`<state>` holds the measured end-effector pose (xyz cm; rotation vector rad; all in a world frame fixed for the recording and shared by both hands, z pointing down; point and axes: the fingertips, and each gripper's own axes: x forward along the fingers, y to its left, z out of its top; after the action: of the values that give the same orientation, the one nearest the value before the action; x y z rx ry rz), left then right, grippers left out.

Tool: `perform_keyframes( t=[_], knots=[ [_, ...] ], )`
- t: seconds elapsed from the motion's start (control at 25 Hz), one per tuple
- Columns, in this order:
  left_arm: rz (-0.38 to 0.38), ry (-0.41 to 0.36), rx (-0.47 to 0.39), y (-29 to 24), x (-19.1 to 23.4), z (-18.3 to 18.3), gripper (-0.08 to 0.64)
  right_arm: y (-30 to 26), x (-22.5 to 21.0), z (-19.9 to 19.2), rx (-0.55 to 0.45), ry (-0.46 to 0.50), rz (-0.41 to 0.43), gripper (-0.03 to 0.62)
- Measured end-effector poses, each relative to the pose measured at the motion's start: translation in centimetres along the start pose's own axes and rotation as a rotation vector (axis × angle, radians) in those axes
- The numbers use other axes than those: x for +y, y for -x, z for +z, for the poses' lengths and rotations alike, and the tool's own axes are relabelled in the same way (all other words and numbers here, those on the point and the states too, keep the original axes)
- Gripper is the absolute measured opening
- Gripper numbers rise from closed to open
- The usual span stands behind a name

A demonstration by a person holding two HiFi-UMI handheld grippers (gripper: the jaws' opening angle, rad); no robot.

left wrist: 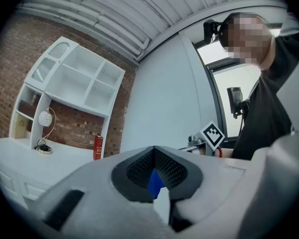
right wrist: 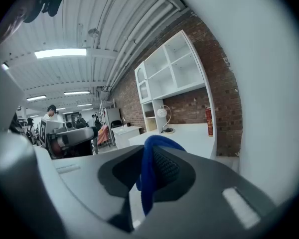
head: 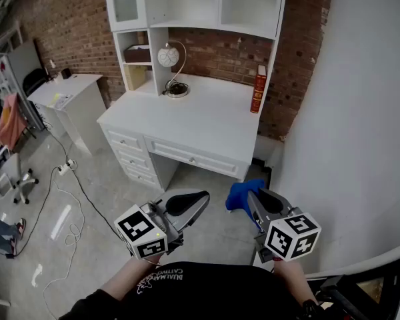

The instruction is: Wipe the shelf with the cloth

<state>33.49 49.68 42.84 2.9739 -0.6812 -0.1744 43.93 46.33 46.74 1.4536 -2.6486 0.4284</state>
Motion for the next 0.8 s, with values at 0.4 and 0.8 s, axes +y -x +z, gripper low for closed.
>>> perform_keyframes(
  t=[0.4,0.8],
  knots=[
    [0.025,-0.011,0.003,0.3,1.8,0.1,0.002,-0.9,0.1,0.7,-0.053,-0.109,0.074,0.055],
    [0.04,0.144,0.073,0.5,10.3,-1.9,-0.003,-7.0,-0.7,-0.2,0.018,-0.085,0.038,0.057]
  ],
)
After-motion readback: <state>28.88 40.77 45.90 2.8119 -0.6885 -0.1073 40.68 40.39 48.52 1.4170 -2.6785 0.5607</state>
